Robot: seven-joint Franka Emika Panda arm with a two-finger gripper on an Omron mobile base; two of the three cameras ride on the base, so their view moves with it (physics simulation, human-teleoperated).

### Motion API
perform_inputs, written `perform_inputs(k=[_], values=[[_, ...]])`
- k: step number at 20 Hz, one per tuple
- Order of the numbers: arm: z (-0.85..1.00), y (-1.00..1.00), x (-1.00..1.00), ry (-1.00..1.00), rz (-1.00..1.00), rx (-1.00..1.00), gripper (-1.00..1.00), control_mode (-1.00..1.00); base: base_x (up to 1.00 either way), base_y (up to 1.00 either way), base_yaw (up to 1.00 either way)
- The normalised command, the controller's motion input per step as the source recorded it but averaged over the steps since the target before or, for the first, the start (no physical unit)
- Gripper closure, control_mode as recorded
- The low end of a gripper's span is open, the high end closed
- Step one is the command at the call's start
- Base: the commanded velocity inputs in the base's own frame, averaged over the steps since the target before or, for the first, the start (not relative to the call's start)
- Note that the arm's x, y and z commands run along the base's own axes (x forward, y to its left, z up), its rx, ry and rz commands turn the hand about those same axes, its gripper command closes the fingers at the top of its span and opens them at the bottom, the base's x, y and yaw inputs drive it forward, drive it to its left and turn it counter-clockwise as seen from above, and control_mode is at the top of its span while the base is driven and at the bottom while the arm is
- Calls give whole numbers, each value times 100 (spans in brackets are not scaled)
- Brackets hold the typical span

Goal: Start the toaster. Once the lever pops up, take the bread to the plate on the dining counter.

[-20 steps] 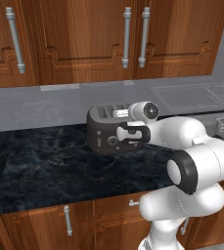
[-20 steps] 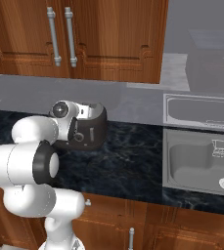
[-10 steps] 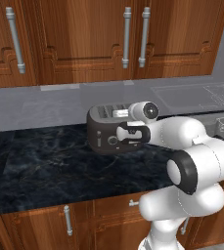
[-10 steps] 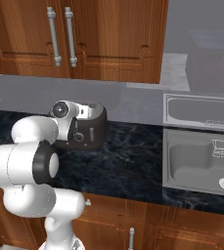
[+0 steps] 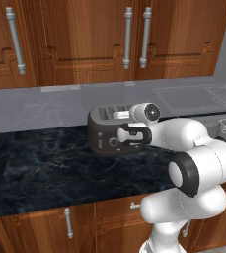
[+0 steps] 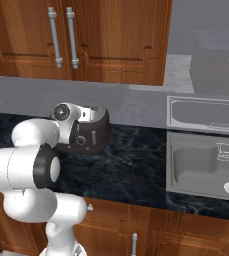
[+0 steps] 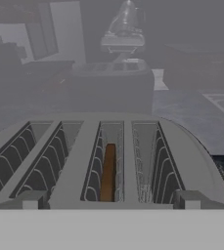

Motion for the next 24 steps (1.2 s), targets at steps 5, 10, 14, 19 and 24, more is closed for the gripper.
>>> perform_inputs(k=[5,10,14,19,24], values=[[0,0,0,0,0,0,-100,-100,0,0,0],[0,0,0,0,0,0,-100,-100,0,0,0],[0,0,0,0,0,0,-100,-100,0,0,0],[0,0,0,0,0,0,-100,-100,0,0,0],[0,0,0,0,0,0,-100,-100,0,0,0]])
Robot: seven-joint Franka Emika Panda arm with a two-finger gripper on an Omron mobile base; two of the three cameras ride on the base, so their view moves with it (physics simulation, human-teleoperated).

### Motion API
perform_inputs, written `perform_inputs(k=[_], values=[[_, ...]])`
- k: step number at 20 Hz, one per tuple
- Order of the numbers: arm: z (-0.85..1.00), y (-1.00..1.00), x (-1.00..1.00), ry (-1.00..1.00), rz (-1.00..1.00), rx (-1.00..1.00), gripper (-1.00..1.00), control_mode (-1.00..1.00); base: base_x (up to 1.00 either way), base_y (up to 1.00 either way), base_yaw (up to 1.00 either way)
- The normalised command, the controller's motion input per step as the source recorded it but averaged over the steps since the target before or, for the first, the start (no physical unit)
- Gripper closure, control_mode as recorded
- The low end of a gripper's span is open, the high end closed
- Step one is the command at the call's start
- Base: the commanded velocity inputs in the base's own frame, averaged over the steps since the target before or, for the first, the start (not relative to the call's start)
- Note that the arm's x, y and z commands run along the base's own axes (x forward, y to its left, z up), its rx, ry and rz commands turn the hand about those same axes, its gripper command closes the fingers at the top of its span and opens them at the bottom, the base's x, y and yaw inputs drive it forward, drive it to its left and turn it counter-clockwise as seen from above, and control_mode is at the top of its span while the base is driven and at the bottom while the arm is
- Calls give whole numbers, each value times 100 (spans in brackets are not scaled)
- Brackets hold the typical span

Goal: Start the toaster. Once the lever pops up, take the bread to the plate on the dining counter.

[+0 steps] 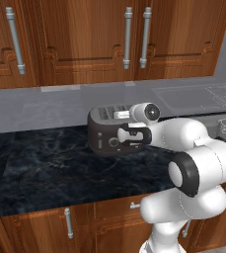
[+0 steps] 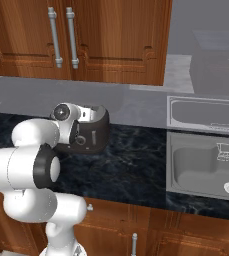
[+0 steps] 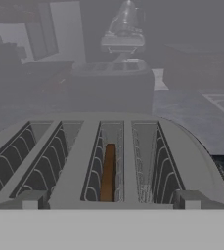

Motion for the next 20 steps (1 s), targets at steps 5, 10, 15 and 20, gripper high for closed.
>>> perform_inputs(k=[5,10,15,20], values=[[0,0,0,0,0,0,-100,-100,0,0,0],[0,0,0,0,0,0,-100,-100,0,0,0],[0,0,0,0,0,0,-100,-100,0,0,0],[0,0,0,0,0,0,-100,-100,0,0,0]])
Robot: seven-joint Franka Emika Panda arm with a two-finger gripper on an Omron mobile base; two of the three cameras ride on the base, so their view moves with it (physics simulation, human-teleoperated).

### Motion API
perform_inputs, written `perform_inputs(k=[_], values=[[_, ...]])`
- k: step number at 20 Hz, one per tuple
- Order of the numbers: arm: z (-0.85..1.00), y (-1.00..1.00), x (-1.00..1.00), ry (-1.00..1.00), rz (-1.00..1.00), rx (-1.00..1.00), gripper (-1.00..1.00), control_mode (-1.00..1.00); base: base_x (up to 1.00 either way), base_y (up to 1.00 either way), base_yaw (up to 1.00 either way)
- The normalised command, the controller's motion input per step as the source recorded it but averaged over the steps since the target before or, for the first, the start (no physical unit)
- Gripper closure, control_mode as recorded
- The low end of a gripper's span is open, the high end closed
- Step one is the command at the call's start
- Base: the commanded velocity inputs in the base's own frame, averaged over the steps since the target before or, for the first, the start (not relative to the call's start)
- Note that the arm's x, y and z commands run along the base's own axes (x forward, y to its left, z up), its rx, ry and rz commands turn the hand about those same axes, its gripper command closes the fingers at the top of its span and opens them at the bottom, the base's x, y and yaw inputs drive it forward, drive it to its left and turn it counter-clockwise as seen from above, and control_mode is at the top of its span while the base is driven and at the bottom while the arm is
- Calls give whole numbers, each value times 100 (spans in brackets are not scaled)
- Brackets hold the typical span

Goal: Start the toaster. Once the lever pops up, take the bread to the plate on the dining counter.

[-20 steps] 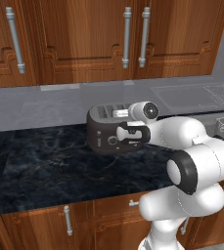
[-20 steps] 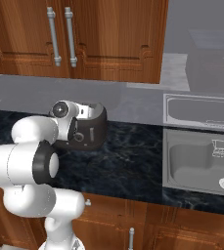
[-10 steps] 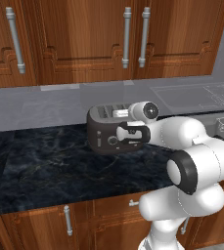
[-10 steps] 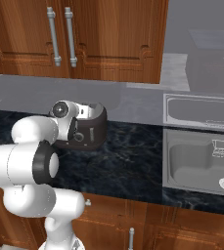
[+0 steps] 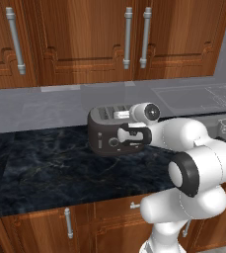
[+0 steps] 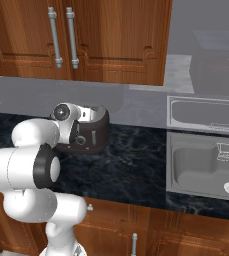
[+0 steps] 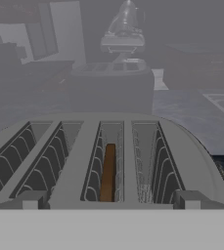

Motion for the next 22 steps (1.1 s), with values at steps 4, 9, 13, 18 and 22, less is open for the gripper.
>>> perform_inputs(k=[4,9,13,18,22], values=[[0,0,0,0,0,0,-100,-100,0,0,0],[0,0,0,0,0,0,-100,-100,0,0,0],[0,0,0,0,0,0,-100,-100,0,0,0],[0,0,0,0,0,0,-100,-100,0,0,0],[0,0,0,0,0,0,-100,-100,0,0,0]])
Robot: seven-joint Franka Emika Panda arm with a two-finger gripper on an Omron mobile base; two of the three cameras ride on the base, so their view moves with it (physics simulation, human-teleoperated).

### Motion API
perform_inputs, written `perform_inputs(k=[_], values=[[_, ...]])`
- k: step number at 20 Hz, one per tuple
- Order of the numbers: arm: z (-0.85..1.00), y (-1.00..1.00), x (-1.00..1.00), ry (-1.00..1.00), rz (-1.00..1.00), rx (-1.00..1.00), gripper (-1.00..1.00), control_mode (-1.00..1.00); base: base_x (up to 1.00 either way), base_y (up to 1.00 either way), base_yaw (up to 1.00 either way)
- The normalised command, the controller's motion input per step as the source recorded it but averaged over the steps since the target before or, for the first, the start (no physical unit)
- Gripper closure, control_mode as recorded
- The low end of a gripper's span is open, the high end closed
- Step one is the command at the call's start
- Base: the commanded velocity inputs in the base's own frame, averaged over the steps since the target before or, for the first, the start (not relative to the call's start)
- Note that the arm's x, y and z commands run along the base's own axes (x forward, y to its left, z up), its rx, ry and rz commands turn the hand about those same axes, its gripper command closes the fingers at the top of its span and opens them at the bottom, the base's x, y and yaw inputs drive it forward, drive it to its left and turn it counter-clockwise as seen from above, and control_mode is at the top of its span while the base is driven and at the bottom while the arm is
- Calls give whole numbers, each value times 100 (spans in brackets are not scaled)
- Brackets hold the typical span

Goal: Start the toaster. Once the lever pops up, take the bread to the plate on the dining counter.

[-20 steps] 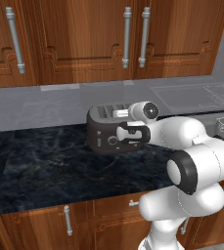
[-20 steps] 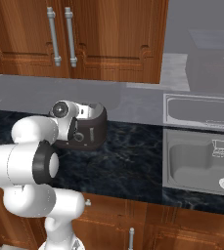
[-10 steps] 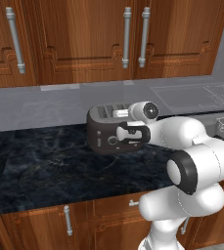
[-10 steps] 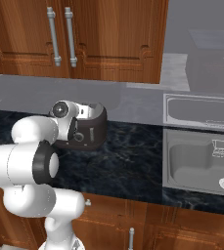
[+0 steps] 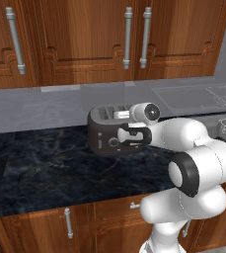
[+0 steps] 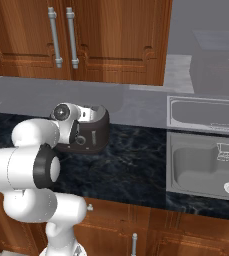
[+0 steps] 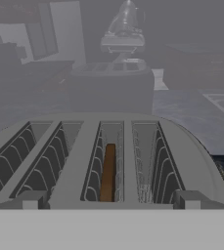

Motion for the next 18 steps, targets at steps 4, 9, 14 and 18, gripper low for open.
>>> perform_inputs(k=[4,9,14,18], values=[[0,0,0,0,0,0,-100,-100,0,0,0],[0,0,0,0,0,0,-100,-100,0,0,0],[0,0,0,0,0,0,-100,-100,0,0,0],[0,0,0,0,0,0,-100,-100,0,0,0]])
